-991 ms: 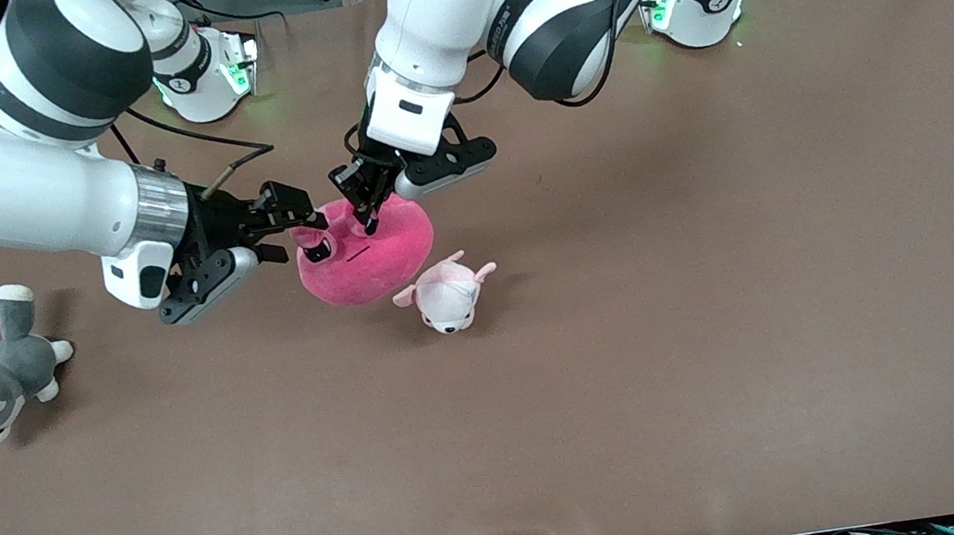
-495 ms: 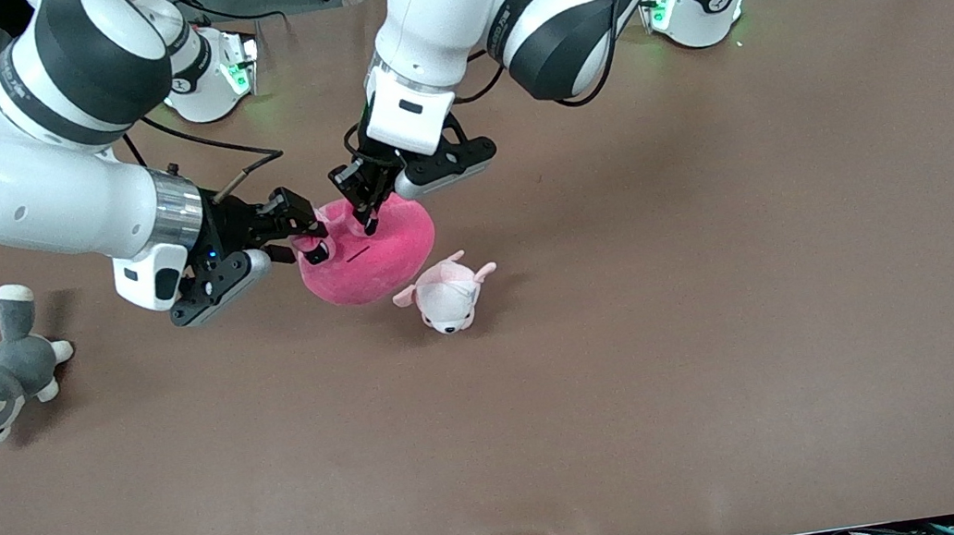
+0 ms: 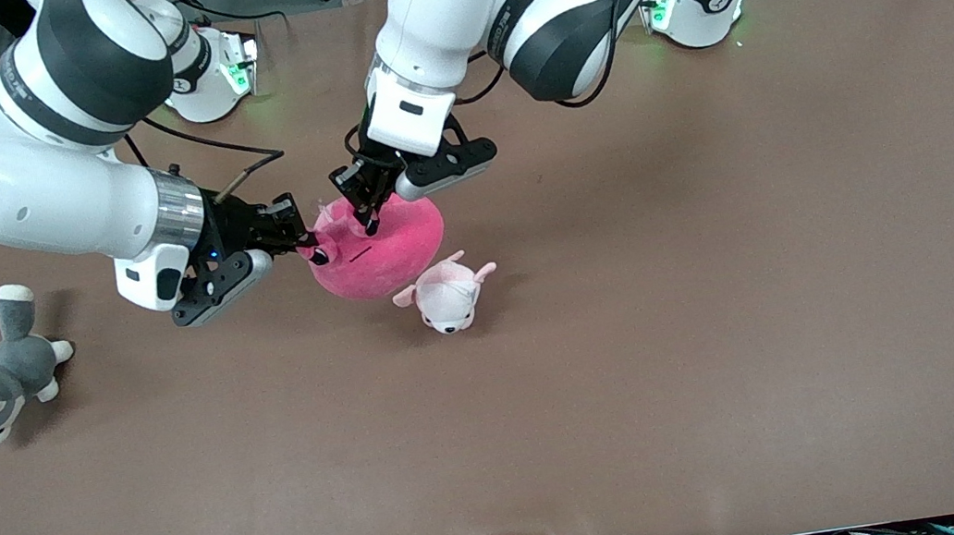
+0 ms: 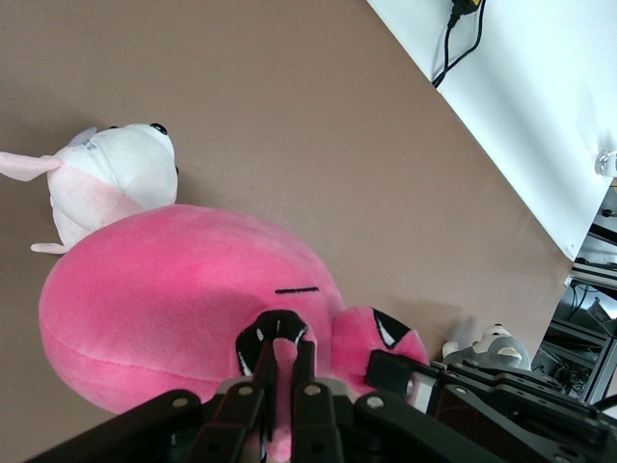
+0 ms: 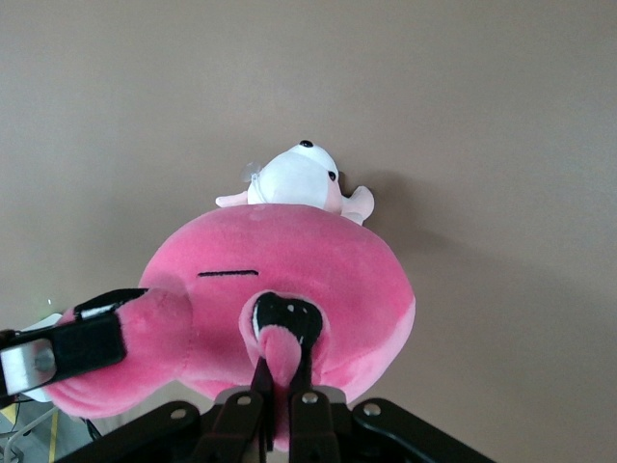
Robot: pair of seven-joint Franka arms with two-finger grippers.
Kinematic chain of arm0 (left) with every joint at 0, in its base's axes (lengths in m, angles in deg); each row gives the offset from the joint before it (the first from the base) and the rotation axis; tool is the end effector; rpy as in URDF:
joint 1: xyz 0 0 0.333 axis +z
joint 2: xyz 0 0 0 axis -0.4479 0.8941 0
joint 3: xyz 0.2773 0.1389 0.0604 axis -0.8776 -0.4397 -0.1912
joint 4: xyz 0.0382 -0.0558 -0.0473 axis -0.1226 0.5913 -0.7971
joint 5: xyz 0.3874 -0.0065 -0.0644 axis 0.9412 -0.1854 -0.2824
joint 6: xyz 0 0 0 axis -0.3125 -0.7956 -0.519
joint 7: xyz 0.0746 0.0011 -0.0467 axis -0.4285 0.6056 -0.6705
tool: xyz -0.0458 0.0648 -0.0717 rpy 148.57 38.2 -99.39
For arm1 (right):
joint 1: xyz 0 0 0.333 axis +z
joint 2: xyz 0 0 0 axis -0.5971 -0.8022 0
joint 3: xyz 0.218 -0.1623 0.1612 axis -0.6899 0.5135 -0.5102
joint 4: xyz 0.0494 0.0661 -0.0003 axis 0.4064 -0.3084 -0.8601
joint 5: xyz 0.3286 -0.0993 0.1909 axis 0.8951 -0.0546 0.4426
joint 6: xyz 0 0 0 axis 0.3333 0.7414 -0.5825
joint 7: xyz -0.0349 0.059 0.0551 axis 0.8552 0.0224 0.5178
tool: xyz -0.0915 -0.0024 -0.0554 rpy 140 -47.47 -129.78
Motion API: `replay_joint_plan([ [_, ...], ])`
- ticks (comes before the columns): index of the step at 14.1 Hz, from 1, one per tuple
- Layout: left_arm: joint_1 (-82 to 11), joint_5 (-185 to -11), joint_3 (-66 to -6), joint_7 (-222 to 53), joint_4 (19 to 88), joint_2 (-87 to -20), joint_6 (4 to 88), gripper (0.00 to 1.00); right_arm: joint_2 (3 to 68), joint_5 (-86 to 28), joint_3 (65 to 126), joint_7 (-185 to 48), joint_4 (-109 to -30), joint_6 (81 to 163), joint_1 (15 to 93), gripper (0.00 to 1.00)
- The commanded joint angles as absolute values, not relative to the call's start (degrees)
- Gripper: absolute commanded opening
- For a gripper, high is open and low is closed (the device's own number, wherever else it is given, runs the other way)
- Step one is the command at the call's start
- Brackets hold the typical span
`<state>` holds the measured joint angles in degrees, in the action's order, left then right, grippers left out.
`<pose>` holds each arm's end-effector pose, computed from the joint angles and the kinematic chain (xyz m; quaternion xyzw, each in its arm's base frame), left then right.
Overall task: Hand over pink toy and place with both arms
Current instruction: 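Close the right gripper on the pink plush beside the left gripper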
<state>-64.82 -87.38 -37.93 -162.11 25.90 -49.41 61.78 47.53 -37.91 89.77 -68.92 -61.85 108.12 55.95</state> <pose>0.4773 -0.5759 0.5339 0.9199 0.2743 0.0503 0.2757 0.5771 0.2450 0.5200 -0.9600 -0.1494 0.0428 0.2331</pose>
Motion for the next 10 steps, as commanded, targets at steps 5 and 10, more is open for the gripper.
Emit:
replay_joint_plan([
  [5, -65.20, -86.92, -38.30, -163.18, 24.51, -48.83, 61.93, 0.26, 48.42, -39.56, 90.96, -69.14, -61.67, 105.99, 55.74, 0.00],
  [10, -65.20, -86.39, -38.47, -163.09, 24.68, -49.27, 61.58, 0.98, 49.30, -42.20, 91.05, -68.70, -61.41, 103.62, 53.46, 0.00],
])
